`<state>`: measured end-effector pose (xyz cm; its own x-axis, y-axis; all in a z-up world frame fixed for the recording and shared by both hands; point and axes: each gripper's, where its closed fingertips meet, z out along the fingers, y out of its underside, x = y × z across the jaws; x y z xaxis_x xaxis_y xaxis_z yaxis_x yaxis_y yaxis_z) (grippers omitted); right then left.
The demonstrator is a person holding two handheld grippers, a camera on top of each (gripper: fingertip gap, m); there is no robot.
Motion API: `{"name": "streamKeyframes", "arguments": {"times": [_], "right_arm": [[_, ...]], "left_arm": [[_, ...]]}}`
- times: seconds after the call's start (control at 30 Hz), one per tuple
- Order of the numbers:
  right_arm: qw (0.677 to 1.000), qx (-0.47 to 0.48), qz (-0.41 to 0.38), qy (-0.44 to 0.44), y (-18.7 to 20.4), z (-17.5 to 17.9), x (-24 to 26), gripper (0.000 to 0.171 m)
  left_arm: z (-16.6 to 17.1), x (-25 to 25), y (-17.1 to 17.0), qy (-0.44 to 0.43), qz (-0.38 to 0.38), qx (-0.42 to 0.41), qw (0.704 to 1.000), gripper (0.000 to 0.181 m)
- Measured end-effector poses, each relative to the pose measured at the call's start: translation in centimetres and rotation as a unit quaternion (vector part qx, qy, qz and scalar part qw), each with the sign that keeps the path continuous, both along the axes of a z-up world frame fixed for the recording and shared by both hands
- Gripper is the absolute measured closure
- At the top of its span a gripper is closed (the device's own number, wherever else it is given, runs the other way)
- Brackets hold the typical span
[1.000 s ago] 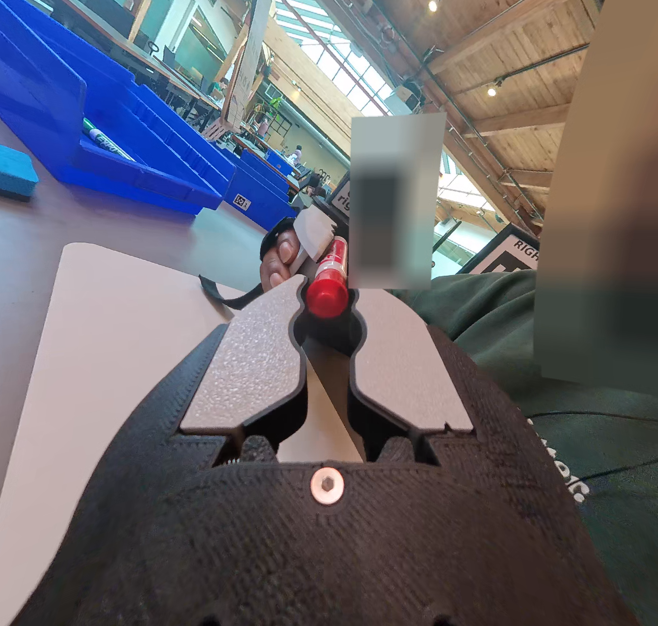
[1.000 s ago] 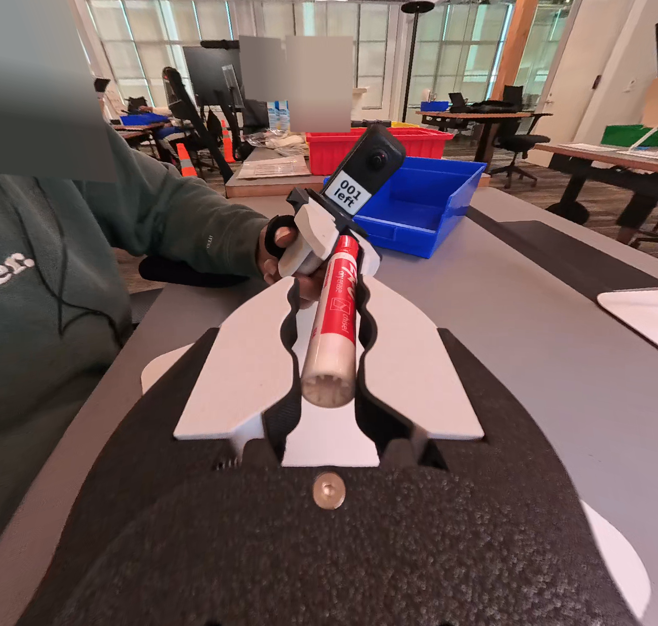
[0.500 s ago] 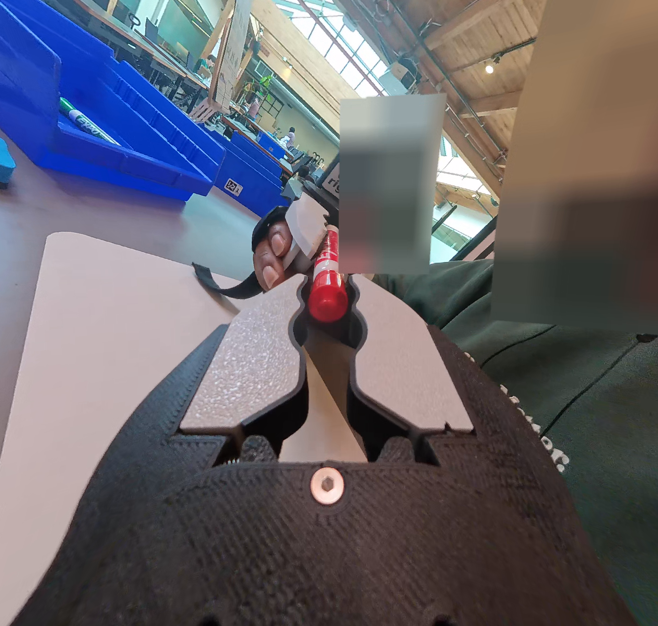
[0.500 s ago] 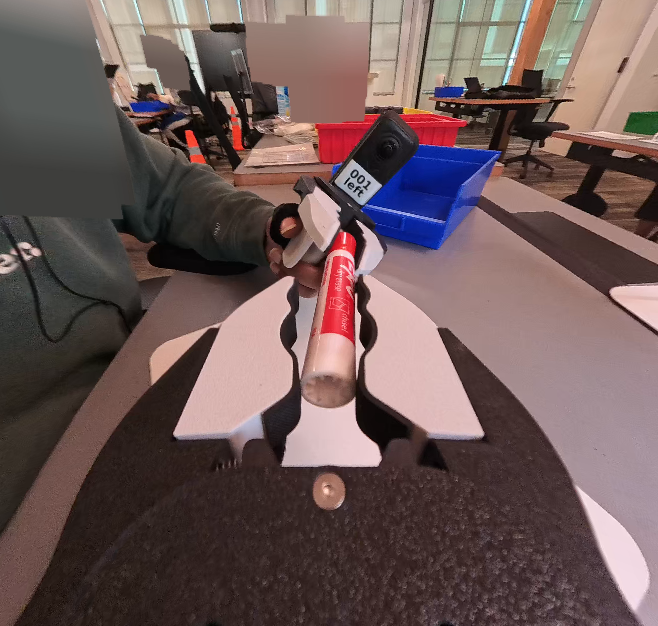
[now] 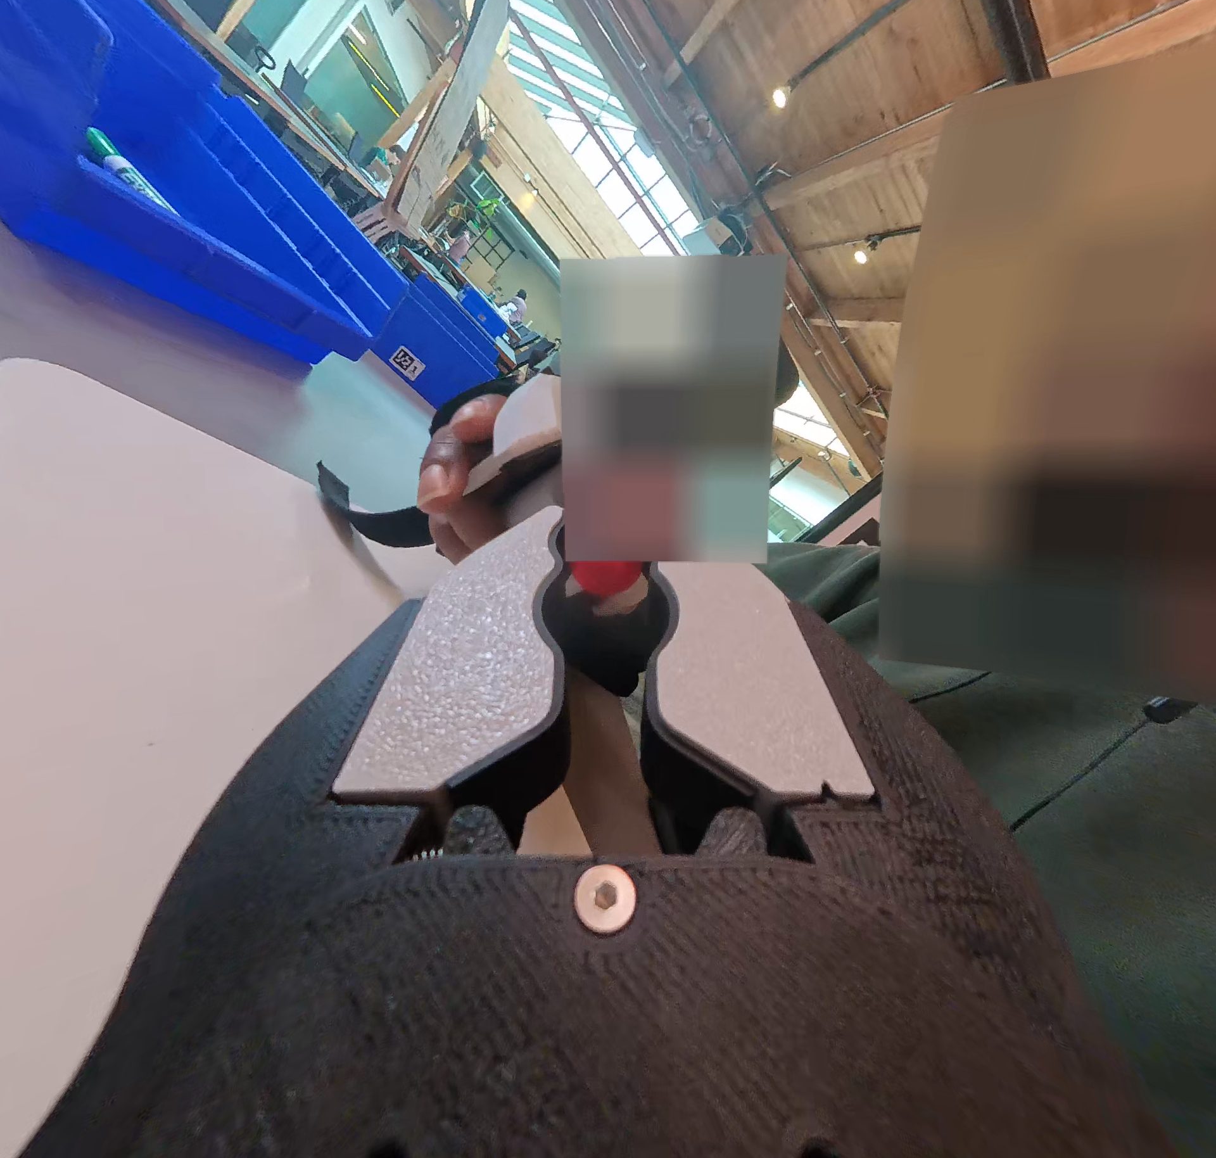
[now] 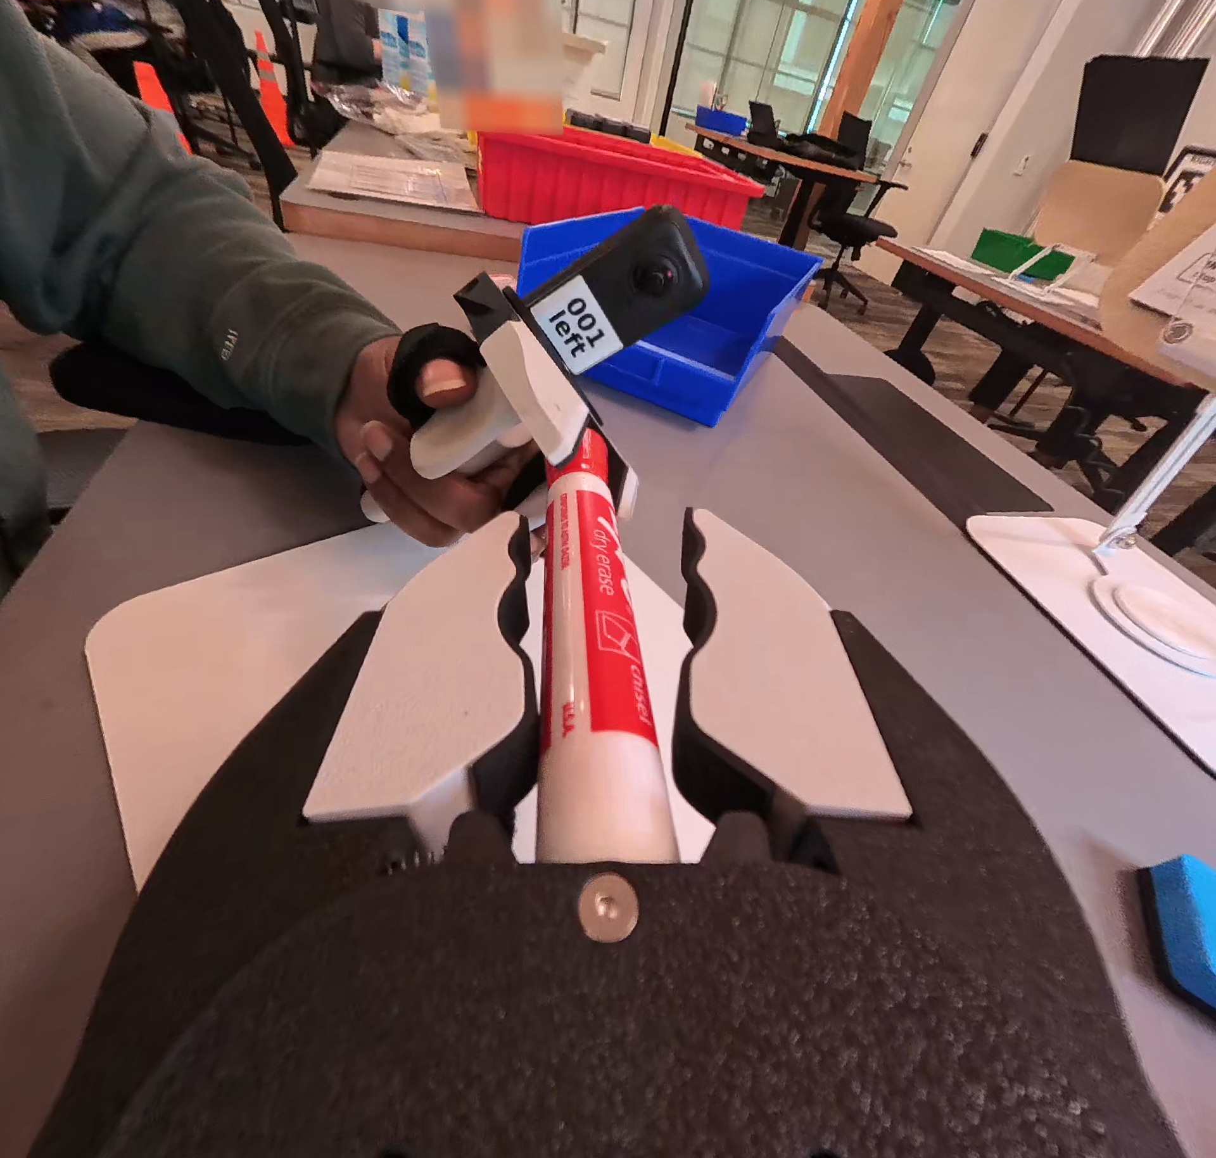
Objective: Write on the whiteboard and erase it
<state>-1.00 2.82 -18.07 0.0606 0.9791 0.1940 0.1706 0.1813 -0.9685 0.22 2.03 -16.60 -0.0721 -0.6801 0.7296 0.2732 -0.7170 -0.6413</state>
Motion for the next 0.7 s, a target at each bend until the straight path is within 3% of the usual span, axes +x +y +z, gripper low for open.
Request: {"name": "streamKeyframes", "arguments": {"times": [0.7], "right_arm": [[0.996, -0.084, 0.037, -0.012, 0.2, -1.8, 0.4, 0.129]], "left_arm": [[-2.5, 0.7, 0.2, 0.033, 0.0, -0.076, 0.997, 0.161]]}}
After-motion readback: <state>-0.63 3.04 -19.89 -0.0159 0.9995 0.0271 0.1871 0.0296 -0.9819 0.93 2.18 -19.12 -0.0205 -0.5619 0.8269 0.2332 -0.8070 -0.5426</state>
